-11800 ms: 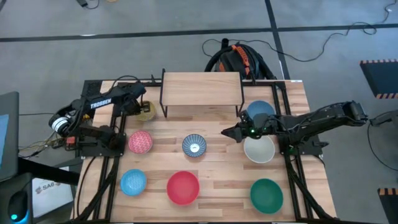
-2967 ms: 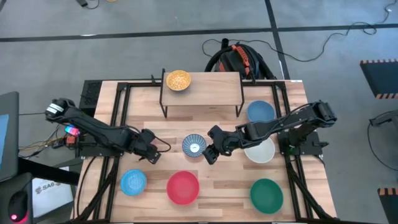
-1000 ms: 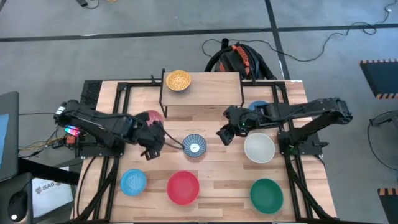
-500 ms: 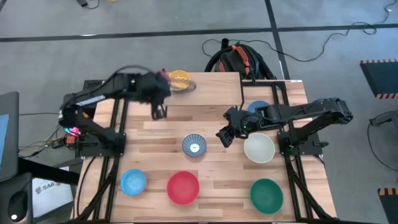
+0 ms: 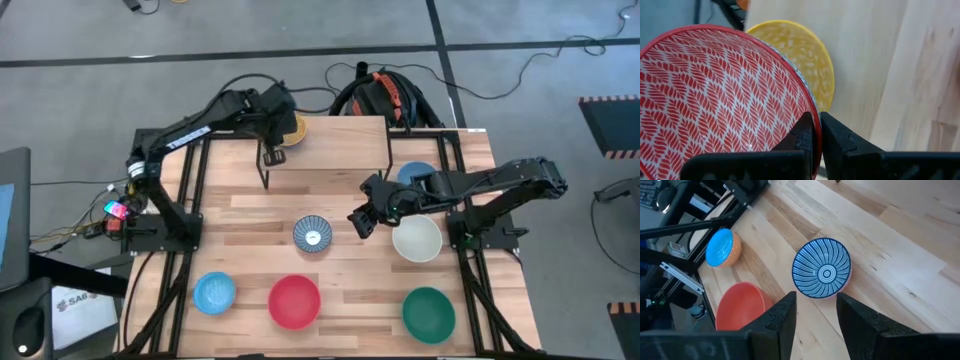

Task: Place and stack bowls onto a shelf
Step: Stack the red pattern bowl on top of the yellow pattern bowl on the shelf, then stack the light blue pattern bowl on top of the red pattern bowl on the shelf

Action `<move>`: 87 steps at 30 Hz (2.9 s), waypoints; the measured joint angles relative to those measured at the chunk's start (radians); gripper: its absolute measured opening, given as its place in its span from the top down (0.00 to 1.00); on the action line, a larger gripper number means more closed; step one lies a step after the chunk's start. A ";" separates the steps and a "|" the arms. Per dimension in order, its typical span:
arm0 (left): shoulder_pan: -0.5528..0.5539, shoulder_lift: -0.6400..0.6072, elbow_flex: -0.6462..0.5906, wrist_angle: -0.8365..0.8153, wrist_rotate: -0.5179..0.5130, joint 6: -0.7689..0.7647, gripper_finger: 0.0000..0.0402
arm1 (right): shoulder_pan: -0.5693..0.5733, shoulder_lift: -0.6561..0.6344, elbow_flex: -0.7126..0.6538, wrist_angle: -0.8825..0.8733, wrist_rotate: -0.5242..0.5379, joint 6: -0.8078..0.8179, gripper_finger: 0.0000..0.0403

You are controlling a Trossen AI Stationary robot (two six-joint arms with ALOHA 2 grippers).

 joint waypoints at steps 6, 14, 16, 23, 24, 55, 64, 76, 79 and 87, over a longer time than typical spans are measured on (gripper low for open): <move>0.011 0.045 0.013 -0.013 0.067 0.120 1.00 | 0.000 0.000 0.000 0.000 0.000 0.020 0.59; 0.034 0.060 0.014 -0.015 0.072 0.203 0.97 | -0.001 0.000 0.000 0.000 0.000 0.033 0.59; 0.041 0.061 0.014 -0.007 0.077 0.217 0.96 | -0.001 0.000 0.000 0.000 0.000 0.033 0.59; 0.040 0.061 0.014 0.001 0.086 0.210 0.96 | -0.001 0.000 0.000 0.001 0.000 0.035 0.59; 0.040 0.061 0.014 -0.001 0.094 0.209 0.96 | -0.001 0.000 0.000 0.001 0.000 0.035 0.59; -0.066 0.037 0.081 0.048 -0.005 0.007 0.62 | 0.000 0.000 0.000 -0.006 -0.023 -0.017 0.59; -0.057 0.042 -0.032 0.074 -0.013 -0.033 0.62 | 0.019 0.000 0.000 -0.044 -0.025 -0.019 0.59; -0.131 0.023 0.038 0.040 -0.113 -0.165 0.62 | 0.032 0.000 0.000 -0.043 -0.030 -0.079 0.59; -0.161 0.006 0.056 0.031 -0.110 -0.273 0.62 | 0.031 0.000 0.000 -0.043 -0.038 -0.108 0.59; -0.345 -0.094 -0.066 -0.004 -0.168 -0.678 0.62 | 0.031 0.000 -0.017 -0.020 -0.062 -0.205 0.59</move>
